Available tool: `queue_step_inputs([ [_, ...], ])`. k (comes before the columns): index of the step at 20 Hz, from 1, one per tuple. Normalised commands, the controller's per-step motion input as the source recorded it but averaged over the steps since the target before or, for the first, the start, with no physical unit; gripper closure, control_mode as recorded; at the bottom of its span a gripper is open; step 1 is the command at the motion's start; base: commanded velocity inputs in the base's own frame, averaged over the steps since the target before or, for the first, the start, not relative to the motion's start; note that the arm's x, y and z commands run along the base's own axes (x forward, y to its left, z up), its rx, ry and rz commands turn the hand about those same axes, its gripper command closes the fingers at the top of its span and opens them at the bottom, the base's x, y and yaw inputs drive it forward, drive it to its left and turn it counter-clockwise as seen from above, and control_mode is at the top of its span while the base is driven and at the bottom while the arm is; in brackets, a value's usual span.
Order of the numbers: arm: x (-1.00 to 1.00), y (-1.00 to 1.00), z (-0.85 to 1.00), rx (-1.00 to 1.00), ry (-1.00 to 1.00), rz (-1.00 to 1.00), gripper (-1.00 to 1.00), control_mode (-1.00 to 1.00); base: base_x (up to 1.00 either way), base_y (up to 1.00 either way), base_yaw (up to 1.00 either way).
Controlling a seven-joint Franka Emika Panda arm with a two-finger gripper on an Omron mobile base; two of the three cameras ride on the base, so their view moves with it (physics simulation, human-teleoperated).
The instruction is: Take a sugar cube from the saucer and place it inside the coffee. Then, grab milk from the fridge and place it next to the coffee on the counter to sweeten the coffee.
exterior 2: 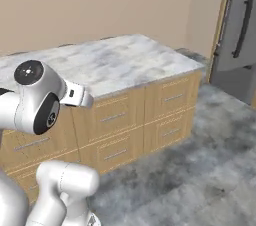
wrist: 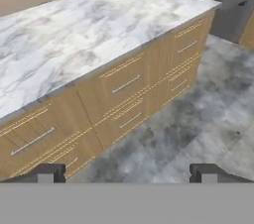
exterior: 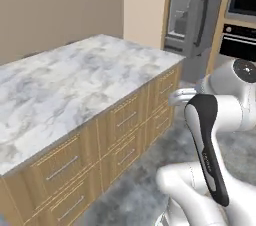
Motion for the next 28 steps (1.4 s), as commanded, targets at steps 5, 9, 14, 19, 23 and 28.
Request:
queue_step_inputs([
  [5,0.00,0.00,0.00,0.00,0.00,0.00,-1.00,1.00,-0.39,0.61,0.97],
  [9,0.00,0.00,0.00,0.00,0.00,0.00,-1.00,1.00,-0.07,0.89,0.80],
  [14,0.00,0.00,0.00,0.00,0.00,0.00,-1.00,1.00,0.11,1.00,0.59],
  [19,0.00,0.00,0.00,0.00,0.00,0.00,-1.00,1.00,0.87,1.00,0.22],
  [23,0.00,0.00,0.00,0.00,0.00,0.00,-1.00,1.00,1.00,0.84,-0.03],
  [28,0.00,0.00,0.00,0.00,0.00,0.00,-1.00,1.00,1.00,0.09,-0.08],
])
